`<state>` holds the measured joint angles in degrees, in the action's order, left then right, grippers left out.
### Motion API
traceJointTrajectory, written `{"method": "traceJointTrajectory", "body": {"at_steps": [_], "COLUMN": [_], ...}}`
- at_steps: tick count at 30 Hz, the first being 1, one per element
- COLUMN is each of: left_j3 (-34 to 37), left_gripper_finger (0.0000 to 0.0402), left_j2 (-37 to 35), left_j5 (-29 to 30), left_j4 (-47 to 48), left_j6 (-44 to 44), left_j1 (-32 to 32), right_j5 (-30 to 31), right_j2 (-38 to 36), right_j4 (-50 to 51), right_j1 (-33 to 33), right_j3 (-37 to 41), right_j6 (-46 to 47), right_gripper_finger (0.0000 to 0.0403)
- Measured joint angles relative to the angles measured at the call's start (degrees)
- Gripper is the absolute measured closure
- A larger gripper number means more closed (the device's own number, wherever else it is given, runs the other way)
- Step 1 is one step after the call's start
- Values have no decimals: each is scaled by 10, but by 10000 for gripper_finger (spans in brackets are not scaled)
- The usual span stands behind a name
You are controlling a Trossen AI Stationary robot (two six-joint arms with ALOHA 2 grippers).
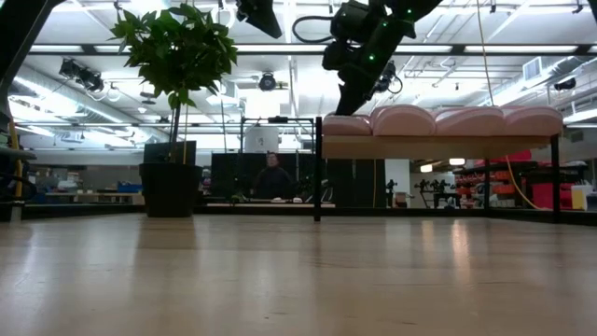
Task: Pick and place slides into the shelf
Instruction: Adjust the pink slides on the shelf
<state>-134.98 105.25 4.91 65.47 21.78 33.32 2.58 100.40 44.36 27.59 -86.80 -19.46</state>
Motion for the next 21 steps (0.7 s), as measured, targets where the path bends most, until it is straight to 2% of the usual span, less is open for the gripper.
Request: {"method": "traceJointTrajectory", "body": {"at_steps": [12,16,21], "left_j3": [0,0,0], "left_gripper_finger": [294,294,294], "left_j2": [0,0,0], "left_j5": [0,0,0], "left_j4": [0,0,10], "left_j6": [0,0,0], "left_j1": [0,0,0], "right_j5": [34,23,22], "right_j2": [0,-4,-25], "right_j4": [31,30,33], "right_j1": [-1,0,-4], "right_j3": [4,5,7], "right_j6": [3,-2,-10], "right_gripper_finger": [403,402,381]}}
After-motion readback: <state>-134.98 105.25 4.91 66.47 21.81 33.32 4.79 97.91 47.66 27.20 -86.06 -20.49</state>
